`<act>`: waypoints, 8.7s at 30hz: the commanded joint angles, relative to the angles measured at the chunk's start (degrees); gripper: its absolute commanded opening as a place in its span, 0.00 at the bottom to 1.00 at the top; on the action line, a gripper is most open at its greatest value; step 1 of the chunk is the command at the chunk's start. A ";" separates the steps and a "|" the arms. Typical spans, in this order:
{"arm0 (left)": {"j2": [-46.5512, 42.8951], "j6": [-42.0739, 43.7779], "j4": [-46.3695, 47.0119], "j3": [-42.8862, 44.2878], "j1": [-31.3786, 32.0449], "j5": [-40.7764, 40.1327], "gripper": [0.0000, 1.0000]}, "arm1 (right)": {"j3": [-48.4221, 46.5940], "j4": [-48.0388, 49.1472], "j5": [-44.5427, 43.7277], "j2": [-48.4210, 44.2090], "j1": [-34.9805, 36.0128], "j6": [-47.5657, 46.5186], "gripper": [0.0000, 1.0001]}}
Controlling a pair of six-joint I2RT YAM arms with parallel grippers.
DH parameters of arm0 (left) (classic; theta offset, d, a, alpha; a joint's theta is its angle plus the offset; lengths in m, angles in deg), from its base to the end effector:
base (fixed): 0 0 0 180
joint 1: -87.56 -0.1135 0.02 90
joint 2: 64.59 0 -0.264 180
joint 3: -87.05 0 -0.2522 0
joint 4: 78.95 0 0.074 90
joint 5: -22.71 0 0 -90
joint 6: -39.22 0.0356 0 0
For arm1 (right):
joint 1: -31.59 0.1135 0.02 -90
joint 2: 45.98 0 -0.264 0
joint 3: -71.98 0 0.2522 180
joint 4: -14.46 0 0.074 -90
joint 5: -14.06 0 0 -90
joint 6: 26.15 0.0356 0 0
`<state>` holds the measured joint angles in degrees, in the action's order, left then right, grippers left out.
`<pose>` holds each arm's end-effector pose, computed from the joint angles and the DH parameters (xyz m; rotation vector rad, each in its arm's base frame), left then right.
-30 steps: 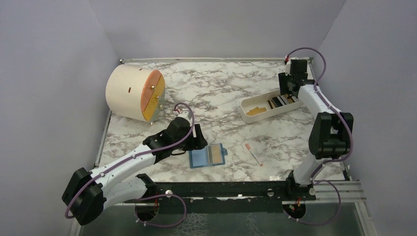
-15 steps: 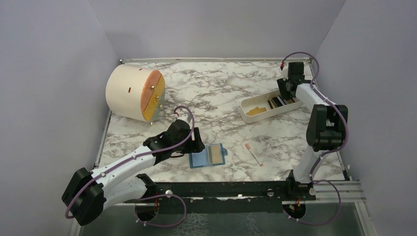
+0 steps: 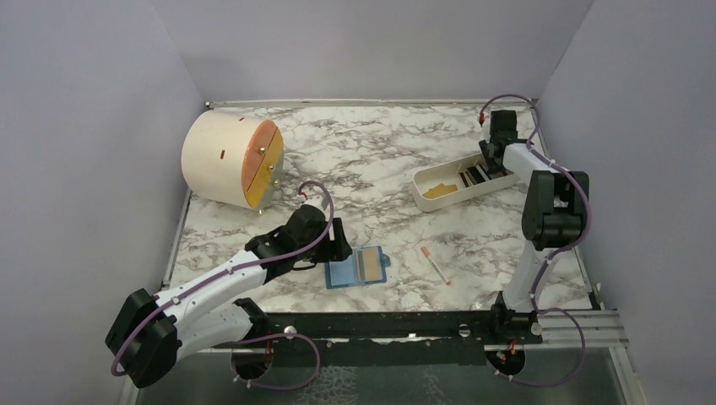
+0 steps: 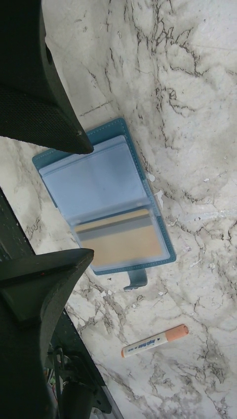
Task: Put the credit cards into the card holder
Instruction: Pick up the credit card from the storage box, then insert the credit card into the card holder, then pick up the credit card from the storage box.
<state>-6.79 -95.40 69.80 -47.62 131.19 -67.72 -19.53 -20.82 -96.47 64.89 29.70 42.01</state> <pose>0.1484 -0.1411 0.2067 -0.0252 2.4598 -0.7253 0.4135 -0.0261 0.1890 -0.2959 2.5296 -0.6173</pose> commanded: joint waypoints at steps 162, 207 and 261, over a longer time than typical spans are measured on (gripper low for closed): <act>3.72 -6.53 8.09 -13.92 -2.15 6.71 0.15 | 49.60 49.30 44.36 -15.23 47.35 77.29 0.12; 2.88 -6.03 9.14 -13.33 -2.15 6.76 0.15 | 43.00 42.32 39.44 -16.80 53.74 74.71 0.37; -12.38 0.97 -4.51 0.32 -2.13 -0.96 0.99 | 19.43 3.55 4.90 -29.83 49.07 39.04 0.53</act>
<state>-17.52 -97.98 68.09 -50.70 128.92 -66.97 4.36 -6.33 -78.94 35.03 82.02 91.38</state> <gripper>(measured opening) 0.987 0.529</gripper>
